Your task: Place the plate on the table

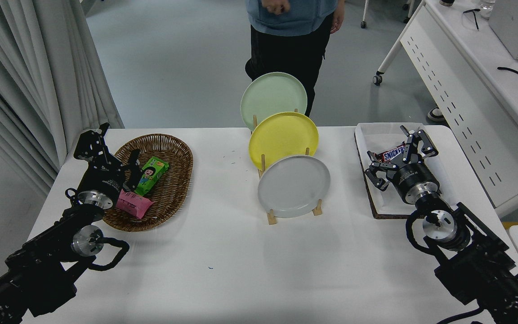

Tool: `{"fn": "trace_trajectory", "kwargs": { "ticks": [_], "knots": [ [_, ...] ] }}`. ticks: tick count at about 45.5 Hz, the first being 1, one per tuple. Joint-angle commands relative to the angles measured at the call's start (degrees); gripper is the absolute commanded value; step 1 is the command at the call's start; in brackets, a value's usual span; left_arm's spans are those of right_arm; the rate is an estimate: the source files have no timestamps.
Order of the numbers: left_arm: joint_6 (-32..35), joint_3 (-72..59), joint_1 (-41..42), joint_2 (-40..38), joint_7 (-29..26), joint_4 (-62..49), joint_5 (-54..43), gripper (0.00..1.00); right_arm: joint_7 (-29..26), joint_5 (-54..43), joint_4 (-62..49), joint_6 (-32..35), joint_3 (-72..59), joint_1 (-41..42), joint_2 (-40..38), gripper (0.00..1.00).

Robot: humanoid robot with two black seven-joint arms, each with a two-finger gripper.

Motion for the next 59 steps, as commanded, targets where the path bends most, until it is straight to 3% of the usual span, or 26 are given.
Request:
{"fn": "trace_trajectory", "kwargs": {
  "ticks": [1, 59],
  "knots": [
    [0.0, 0.0, 0.0, 0.0, 0.0, 0.0, 0.0, 1.00, 0.0, 0.0, 0.0, -0.1, 0.0, 0.1, 0.2, 1.00],
    [0.0, 0.0, 0.0, 0.0, 0.0, 0.0, 0.1, 1.00, -0.2, 0.0, -0.6, -0.6, 0.0, 2.7, -3.4, 1.00]
  ]
}}
